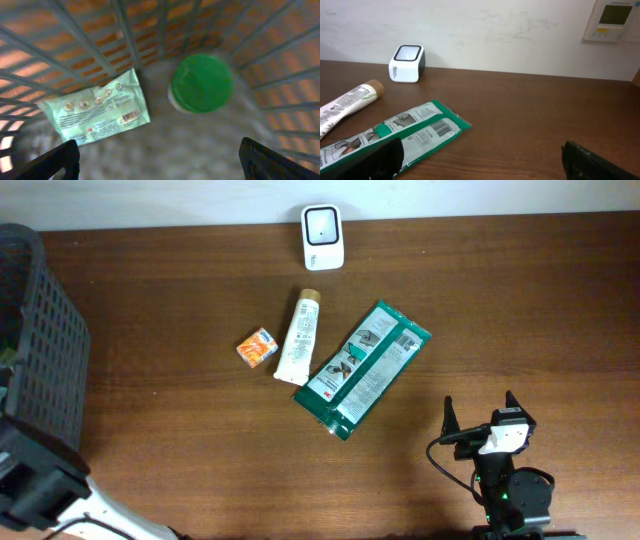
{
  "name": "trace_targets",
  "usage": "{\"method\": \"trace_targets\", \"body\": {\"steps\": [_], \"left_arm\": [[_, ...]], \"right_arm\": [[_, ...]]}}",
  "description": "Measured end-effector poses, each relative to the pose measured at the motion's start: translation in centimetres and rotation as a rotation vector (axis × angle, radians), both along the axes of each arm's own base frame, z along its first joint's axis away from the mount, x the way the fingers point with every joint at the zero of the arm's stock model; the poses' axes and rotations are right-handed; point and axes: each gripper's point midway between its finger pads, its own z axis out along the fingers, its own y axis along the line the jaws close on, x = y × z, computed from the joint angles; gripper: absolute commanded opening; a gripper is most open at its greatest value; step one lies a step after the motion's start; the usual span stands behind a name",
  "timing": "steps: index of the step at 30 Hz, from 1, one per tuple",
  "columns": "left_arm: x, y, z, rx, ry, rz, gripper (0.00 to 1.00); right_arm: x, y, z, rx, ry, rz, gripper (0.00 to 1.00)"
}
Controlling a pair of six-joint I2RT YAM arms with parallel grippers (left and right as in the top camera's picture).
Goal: Scan the item barcode
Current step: 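Reach into the basket and grasp the green-lidded jar with left gripper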
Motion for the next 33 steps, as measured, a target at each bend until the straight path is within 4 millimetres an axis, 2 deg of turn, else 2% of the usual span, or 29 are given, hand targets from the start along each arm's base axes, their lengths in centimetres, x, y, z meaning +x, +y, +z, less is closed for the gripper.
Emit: {"method": "trace_targets", "body": {"steps": [4, 6, 10, 13, 17, 18, 20, 25, 31, 33], "left_arm": [[2.3, 2.0, -3.8, 0.029, 0.019, -0.065, 1.00], [3.6, 2.7, -4.9, 0.046, 0.004, -0.110, 0.99], [5.4, 3.0, -7.4, 0.040, -0.011, -0.192, 1.00], [6.4, 3.5, -7.6, 0.061, -0.041, -0.210, 1.00], [6.9, 3.6, -9.0, 0.054, -0.042, -0.224, 0.88], [7.0, 3.7, -9.4, 0.050, -0.038, -0.226, 0.84], [7.3, 3.9, -9.6, 0.061, -0.046, -0.232, 0.67], [7.6, 3.9, -9.4, 0.074, -0.052, -0.239, 0.57], [7.7, 3.7, -9.4, 0.072, -0.050, -0.243, 0.54], [7.7, 3.1, -9.2, 0.059, -0.040, -0.251, 0.51]], "right_arm": [[0.0, 0.0, 0.0, 0.000, 0.000, 0.000, 0.98], [0.0, 0.0, 0.0, 0.000, 0.000, 0.000, 0.98], [0.0, 0.0, 0.0, 0.000, 0.000, 0.000, 0.98], [0.0, 0.0, 0.0, 0.000, 0.000, 0.000, 0.98], [0.0, 0.0, 0.0, 0.000, 0.000, 0.000, 0.98], [0.0, 0.0, 0.0, 0.000, 0.000, 0.000, 0.98], [0.0, 0.0, 0.0, 0.000, 0.000, 0.000, 0.98], [0.0, 0.0, 0.0, 0.000, 0.000, 0.000, 0.98], [0.0, 0.0, 0.0, 0.000, 0.000, 0.000, 0.98], [0.0, 0.0, 0.0, -0.001, 0.000, 0.000, 0.98]]}}
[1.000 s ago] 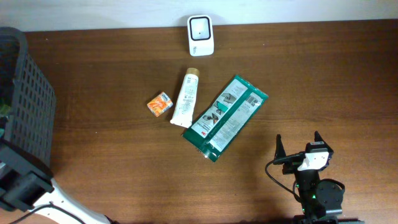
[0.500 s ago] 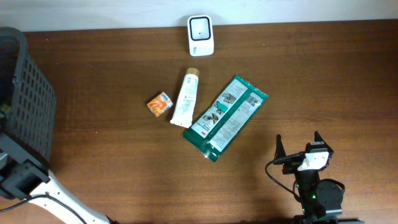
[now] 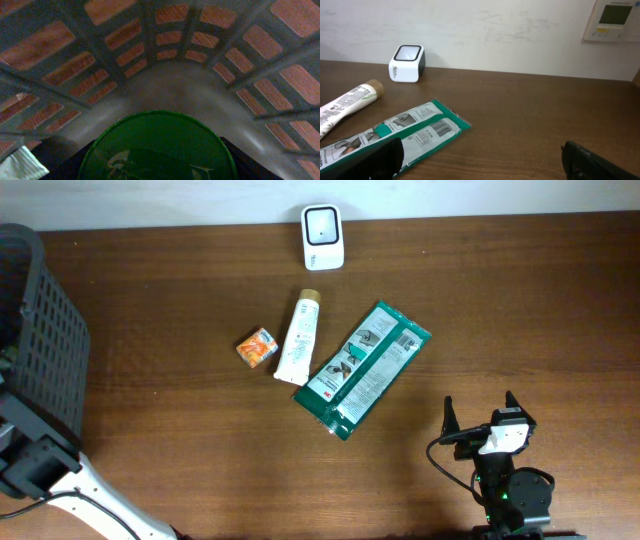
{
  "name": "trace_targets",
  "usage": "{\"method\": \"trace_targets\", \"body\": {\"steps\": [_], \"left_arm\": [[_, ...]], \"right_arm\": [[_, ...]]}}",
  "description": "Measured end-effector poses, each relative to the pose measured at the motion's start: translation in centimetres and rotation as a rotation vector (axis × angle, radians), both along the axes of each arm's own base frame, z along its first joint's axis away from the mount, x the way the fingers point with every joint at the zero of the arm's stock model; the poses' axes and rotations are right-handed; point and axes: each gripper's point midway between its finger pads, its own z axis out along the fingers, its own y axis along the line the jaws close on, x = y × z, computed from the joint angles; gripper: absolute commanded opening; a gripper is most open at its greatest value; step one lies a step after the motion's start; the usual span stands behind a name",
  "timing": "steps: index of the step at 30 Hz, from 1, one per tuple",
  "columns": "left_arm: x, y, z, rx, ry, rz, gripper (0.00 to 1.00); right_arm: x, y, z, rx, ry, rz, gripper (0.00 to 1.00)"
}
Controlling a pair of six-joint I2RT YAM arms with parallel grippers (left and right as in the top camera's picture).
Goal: Scan the item barcode
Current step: 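Reach into the basket and grasp the green-lidded jar with left gripper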
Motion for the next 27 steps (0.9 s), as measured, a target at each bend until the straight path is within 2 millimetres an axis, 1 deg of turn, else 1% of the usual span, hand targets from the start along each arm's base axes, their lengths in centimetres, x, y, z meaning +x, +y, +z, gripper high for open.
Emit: {"method": "trace_targets", "body": {"steps": [2, 4, 5, 6, 9, 10, 11, 12, 13, 16, 17, 18, 19, 20, 21, 22, 24, 25, 26, 27], "left_arm": [[0.0, -0.8, 1.0, -0.002, 0.002, -0.010, 0.49], [0.2, -1.6, 3.2, 0.013, -0.014, -0.021, 0.50], [0.3, -2.1, 5.3, 0.030, -0.034, -0.030, 0.51], [0.5, -2.7, 8.5, 0.067, -0.077, -0.040, 0.50], [0.6, -4.0, 14.0, 0.130, -0.152, -0.058, 0.51], [0.5, -4.7, 16.6, 0.159, -0.189, -0.067, 0.51], [0.4, -5.4, 18.3, 0.178, -0.213, -0.080, 0.51], [0.3, -6.3, 20.5, 0.204, -0.241, -0.100, 0.51], [0.3, -7.7, 23.1, 0.234, -0.277, -0.125, 0.51], [0.5, -11.7, 27.9, 0.277, -0.357, -0.198, 0.51], [0.8, -15.7, 31.0, 0.290, -0.415, -0.278, 0.50], [1.0, -17.6, 32.2, 0.290, -0.442, -0.320, 0.50], [1.2, -20.5, 33.5, 0.282, -0.472, -0.381, 0.50], [1.4, -23.0, 34.4, 0.272, -0.494, -0.438, 0.50], [1.6, -24.9, 34.7, 0.255, -0.505, -0.485, 0.50], [1.8, -27.4, 34.5, 0.226, -0.501, -0.543, 0.50], [2.4, -31.4, 33.5, 0.169, -0.477, -0.638, 0.50], [2.8, -34.5, 32.2, 0.122, -0.442, -0.707, 0.50], [3.0, -36.6, 31.4, 0.096, -0.420, -0.757, 0.50], [3.2, -39.2, 30.4, 0.068, -0.392, -0.818, 0.50]], "right_arm": [[0.0, 0.0, 0.0, 0.001, 0.000, 0.000, 0.98], [0.0, 0.0, 0.0, 0.001, 0.000, 0.000, 0.98], [0.0, 0.0, 0.0, 0.001, 0.000, 0.000, 0.98], [0.0, 0.0, 0.0, 0.000, 0.000, 0.000, 0.98], [0.0, 0.0, 0.0, 0.001, 0.000, 0.000, 0.98], [0.0, 0.0, 0.0, 0.000, 0.000, 0.000, 0.98], [0.0, 0.0, 0.0, 0.000, 0.000, 0.000, 0.98], [0.0, 0.0, 0.0, 0.000, 0.000, 0.000, 0.98], [0.0, 0.0, 0.0, 0.001, 0.000, 0.000, 0.98], [0.0, 0.0, 0.0, 0.001, 0.000, 0.000, 0.98], [0.0, 0.0, 0.0, 0.001, 0.000, 0.000, 0.98], [0.0, 0.0, 0.0, 0.001, 0.000, 0.000, 0.98], [0.0, 0.0, 0.0, 0.000, 0.000, 0.000, 0.98], [0.0, 0.0, 0.0, 0.001, 0.000, 0.000, 0.98], [0.0, 0.0, 0.0, 0.001, 0.000, 0.000, 0.98], [0.0, 0.0, 0.0, 0.000, 0.000, 0.000, 0.98], [0.0, 0.0, 0.0, 0.000, 0.000, 0.000, 0.98], [0.0, 0.0, 0.0, 0.001, 0.000, 0.000, 0.98], [0.0, 0.0, 0.0, 0.001, 0.000, 0.000, 0.98], [0.0, 0.0, 0.0, 0.001, 0.000, 0.000, 0.98]]}}
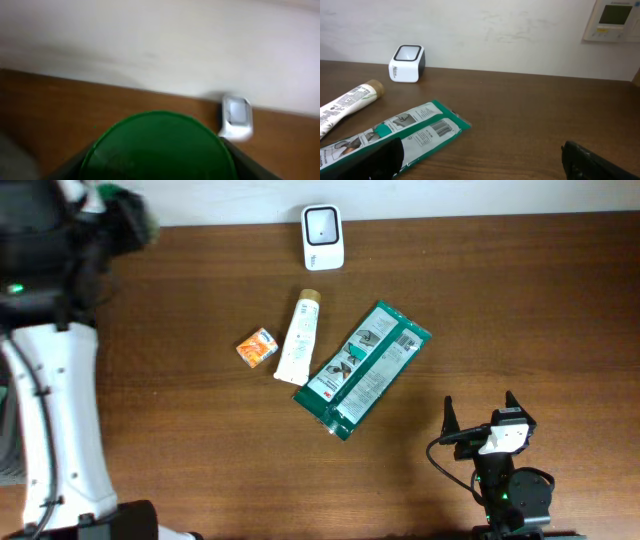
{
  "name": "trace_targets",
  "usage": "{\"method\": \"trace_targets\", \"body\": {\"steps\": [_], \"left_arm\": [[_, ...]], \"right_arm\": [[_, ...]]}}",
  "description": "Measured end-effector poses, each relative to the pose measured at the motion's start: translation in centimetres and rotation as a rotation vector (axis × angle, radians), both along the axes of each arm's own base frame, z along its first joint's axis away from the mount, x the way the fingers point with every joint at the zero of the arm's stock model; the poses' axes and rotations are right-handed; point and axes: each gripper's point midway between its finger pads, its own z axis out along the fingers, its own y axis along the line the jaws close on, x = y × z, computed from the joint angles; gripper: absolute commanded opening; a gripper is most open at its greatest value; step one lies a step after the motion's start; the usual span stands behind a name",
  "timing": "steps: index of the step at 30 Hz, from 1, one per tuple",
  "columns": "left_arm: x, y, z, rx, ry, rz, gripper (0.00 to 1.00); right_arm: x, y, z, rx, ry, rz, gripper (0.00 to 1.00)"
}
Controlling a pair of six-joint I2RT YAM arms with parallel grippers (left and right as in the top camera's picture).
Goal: Scan the item barcode
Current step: 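Reach into the basket and grasp the green-lidded jar with left gripper, then place the green-lidded jar beside the glove package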
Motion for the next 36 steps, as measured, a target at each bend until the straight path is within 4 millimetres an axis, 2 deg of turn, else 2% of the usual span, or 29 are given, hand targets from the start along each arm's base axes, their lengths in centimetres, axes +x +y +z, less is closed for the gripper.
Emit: {"method": "trace_targets", "body": {"steps": [3, 5, 6, 10, 11, 15, 17, 21, 29, 31, 34, 36], "left_arm": [[0.2, -6.5, -2.8, 0.001, 0.091, -0.144, 0.51], [0.3, -9.3, -4.2, 0.005, 0.131, -0.204, 0.52], [0.3, -11.4, -5.4, 0.009, 0.164, -0.248, 0.52], [0.4, -18.2, -11.4, 0.043, 0.303, -0.393, 0.53], [0.4, -19.2, -12.5, 0.052, 0.327, -0.415, 0.53], [-0.3, -25.0, -19.7, 0.103, 0.477, -0.532, 0.53], [-0.9, -27.0, -22.7, 0.127, 0.532, -0.574, 0.52], [-1.5, -29.3, -26.9, 0.184, 0.593, -0.630, 0.52], [-0.3, -29.2, -32.6, 0.237, 0.651, -0.603, 0.50], [-0.1, -29.3, -33.1, 0.239, 0.650, -0.601, 0.51], [0.1, -29.3, -33.1, 0.242, 0.645, -0.598, 0.68], [-0.3, -29.1, -33.3, 0.247, 0.660, -0.600, 0.74]], "right_arm": [[0.0, 0.0, 0.0, -0.001, 0.000, 0.000, 0.98], [0.0, 0.0, 0.0, 0.000, 0.000, 0.000, 0.98], [0.0, 0.0, 0.0, 0.000, 0.000, 0.000, 0.98], [0.0, 0.0, 0.0, 0.000, 0.000, 0.000, 0.98], [0.0, 0.0, 0.0, -0.001, 0.000, 0.000, 0.98], [0.0, 0.0, 0.0, 0.000, 0.000, 0.000, 0.98], [0.0, 0.0, 0.0, 0.000, 0.000, 0.000, 0.98], [0.0, 0.0, 0.0, 0.000, 0.000, 0.000, 0.98], [0.0, 0.0, 0.0, 0.000, 0.000, 0.000, 0.98], [0.0, 0.0, 0.0, 0.000, 0.000, 0.000, 0.98], [0.0, 0.0, 0.0, -0.001, 0.000, 0.000, 0.98], [0.0, 0.0, 0.0, 0.000, 0.000, 0.000, 0.98]]}}
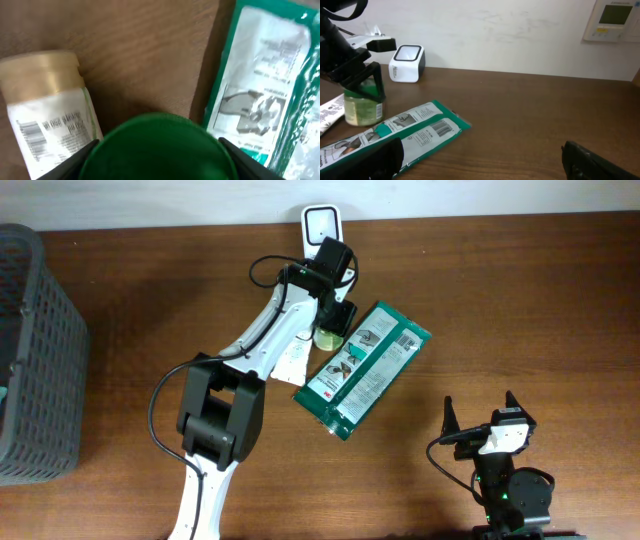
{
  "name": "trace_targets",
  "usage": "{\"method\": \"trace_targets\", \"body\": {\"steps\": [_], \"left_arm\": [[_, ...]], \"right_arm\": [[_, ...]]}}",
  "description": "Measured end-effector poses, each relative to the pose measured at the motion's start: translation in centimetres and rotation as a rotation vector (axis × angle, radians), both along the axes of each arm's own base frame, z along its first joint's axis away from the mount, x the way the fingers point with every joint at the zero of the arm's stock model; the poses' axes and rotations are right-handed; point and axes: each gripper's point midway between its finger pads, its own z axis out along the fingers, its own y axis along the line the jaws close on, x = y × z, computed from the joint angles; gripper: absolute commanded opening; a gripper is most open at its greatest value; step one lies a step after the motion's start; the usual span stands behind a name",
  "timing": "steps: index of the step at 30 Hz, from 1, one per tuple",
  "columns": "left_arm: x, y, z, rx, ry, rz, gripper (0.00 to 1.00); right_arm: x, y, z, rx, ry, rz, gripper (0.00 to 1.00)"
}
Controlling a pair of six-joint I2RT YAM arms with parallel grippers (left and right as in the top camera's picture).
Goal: Scan the item barcode
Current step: 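Place the green-lidded jar beside the glove package, then grasp the light green wipes pouch in the basket with left gripper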
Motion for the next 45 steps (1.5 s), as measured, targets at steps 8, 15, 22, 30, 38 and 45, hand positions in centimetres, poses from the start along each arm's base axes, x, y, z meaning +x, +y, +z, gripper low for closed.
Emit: {"method": "trace_targets", "body": {"steps": [8, 15, 22, 30, 38, 45], "left_arm": [[-2.9, 0.3, -0.8, 0.007, 0.133, -0.027, 0.91], [-1.1, 2.0, 12.2, -0.100, -0.106, 0.008, 0.90], [-1.0, 25.1, 28.4, -0.087, -0.449, 0.503, 0.87], [-10.2, 52.0, 30.7, -0.019, -0.546, 1.269, 0.77], [-14.3, 61.9, 18.1, 0.053, -0.207, 1.610, 0.81], [-16.3, 65.4, 9.5, 0.242, -0.043, 1.676, 0.81]], "right_arm": [[0.0, 0.0, 0.0, 0.000, 0.000, 0.000, 0.98], [0.0, 0.0, 0.0, 0.000, 0.000, 0.000, 0.98], [0.0, 0.0, 0.0, 0.001, 0.000, 0.000, 0.98], [0.0, 0.0, 0.0, 0.000, 0.000, 0.000, 0.99], [0.0, 0.0, 0.0, 0.001, 0.000, 0.000, 0.98], [0.0, 0.0, 0.0, 0.000, 0.000, 0.000, 0.98]]}}
